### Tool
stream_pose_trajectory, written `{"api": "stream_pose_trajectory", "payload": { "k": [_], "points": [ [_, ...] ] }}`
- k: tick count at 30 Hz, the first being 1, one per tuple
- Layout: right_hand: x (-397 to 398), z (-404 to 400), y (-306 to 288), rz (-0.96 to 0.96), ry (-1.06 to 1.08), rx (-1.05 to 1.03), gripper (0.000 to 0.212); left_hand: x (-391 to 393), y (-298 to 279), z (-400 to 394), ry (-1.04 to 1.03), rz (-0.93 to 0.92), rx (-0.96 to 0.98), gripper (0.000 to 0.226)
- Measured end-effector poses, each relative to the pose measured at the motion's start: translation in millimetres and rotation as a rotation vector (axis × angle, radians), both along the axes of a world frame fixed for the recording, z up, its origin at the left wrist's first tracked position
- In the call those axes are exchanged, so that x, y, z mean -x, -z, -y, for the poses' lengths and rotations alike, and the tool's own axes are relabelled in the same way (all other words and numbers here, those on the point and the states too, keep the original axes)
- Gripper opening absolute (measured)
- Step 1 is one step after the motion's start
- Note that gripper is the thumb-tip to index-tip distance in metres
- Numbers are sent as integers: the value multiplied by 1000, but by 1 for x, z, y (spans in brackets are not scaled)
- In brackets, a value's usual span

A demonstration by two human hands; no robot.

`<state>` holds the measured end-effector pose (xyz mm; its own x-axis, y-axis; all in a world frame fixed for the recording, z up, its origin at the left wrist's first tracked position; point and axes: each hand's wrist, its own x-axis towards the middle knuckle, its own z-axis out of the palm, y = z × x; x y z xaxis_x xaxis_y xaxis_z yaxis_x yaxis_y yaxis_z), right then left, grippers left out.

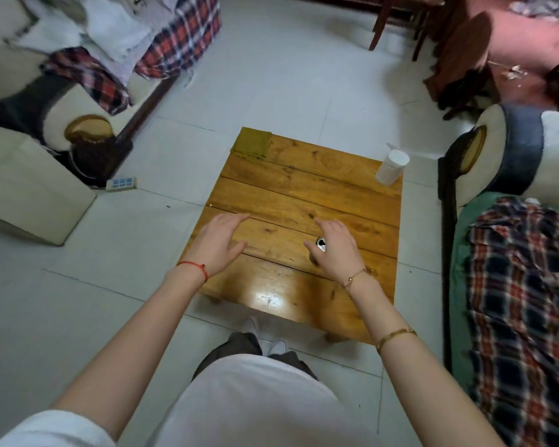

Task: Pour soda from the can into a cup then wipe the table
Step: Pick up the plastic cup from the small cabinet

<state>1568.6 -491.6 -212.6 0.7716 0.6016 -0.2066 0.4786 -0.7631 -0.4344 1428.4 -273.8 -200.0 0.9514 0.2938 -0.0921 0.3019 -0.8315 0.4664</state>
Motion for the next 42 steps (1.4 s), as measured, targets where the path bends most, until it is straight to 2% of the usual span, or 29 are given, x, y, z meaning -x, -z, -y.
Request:
{"api": "stream_pose_trajectory", "payload": {
  "k": [14, 25, 35, 42],
  "points": [
    [56, -120, -59, 137, -402, -45, 55, 142, -48, -67, -385, 48, -42, 57],
    [164, -289, -68, 107, -676, -1, 53, 292, -60, -174, -693, 41, -7, 55],
    [282, -453, -76, 96, -786, -80, 50, 418, -79, -291, -800, 43, -43, 49],
    [324, -537, -73, 80, -876, -64, 49, 453, -74, -360, -863, 40, -15, 48]
  ]
}}
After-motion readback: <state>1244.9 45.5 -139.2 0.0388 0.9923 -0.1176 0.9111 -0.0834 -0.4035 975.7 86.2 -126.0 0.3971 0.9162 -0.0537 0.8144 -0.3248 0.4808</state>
